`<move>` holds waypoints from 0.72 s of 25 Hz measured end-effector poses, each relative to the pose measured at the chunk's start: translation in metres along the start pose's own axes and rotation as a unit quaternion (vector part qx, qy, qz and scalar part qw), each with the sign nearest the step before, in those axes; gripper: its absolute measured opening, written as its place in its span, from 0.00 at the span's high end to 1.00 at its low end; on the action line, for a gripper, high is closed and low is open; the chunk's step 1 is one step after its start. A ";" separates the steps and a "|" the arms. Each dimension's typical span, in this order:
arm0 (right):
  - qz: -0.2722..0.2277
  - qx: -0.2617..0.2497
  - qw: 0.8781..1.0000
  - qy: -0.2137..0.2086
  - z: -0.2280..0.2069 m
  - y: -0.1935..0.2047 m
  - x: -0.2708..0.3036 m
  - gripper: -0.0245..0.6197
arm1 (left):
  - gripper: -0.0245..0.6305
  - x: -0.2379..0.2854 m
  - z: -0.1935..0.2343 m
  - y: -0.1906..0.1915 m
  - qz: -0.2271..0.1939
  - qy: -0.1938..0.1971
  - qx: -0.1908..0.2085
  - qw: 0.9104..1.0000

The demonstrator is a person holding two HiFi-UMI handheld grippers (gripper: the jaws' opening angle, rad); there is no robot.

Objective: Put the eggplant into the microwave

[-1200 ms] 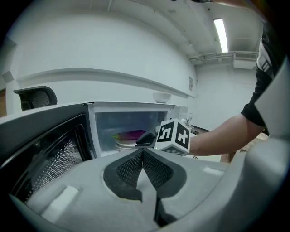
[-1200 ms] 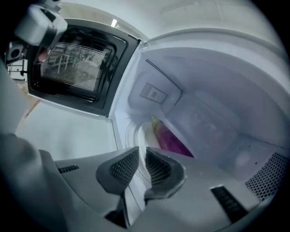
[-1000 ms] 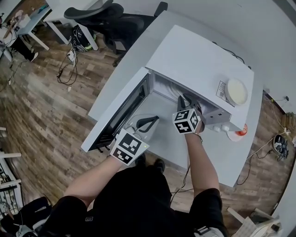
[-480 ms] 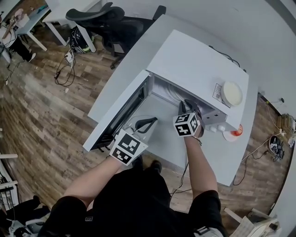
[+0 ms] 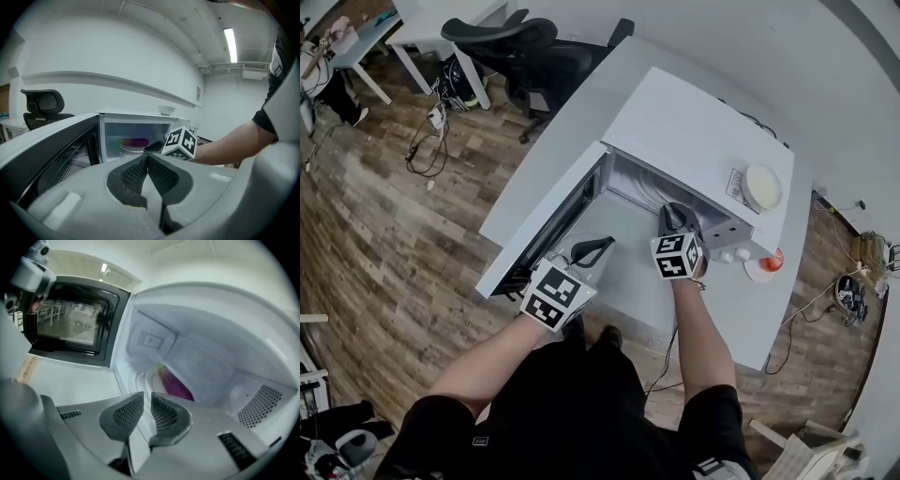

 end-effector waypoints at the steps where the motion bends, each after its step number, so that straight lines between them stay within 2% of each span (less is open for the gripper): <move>1: -0.007 0.005 1.000 -0.001 0.003 -0.005 -0.009 0.88 | 0.95 -0.003 0.000 -0.001 -0.003 0.000 -0.006 1.000; 6: -0.046 0.048 0.998 -0.017 0.020 -0.036 -0.063 0.88 | 0.95 -0.016 -0.007 -0.008 -0.017 0.008 -0.026 0.999; 11: -0.078 0.067 0.994 -0.044 0.039 -0.053 -0.130 0.88 | 0.95 -0.029 -0.022 -0.015 -0.023 0.017 -0.023 0.999; 18: -0.110 0.151 0.980 -0.062 0.043 -0.044 -0.222 0.89 | 0.95 -0.042 -0.052 -0.031 -0.032 0.017 -0.022 0.999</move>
Point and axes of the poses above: the fingertips, and each gripper's own axes: x forward along the fingers, z to its left, y out of its underside, the point moved 3 cm from there along -x, backward along the fingers, and after that the axes turned 8 degrees about -z, right-handed, at the moved point
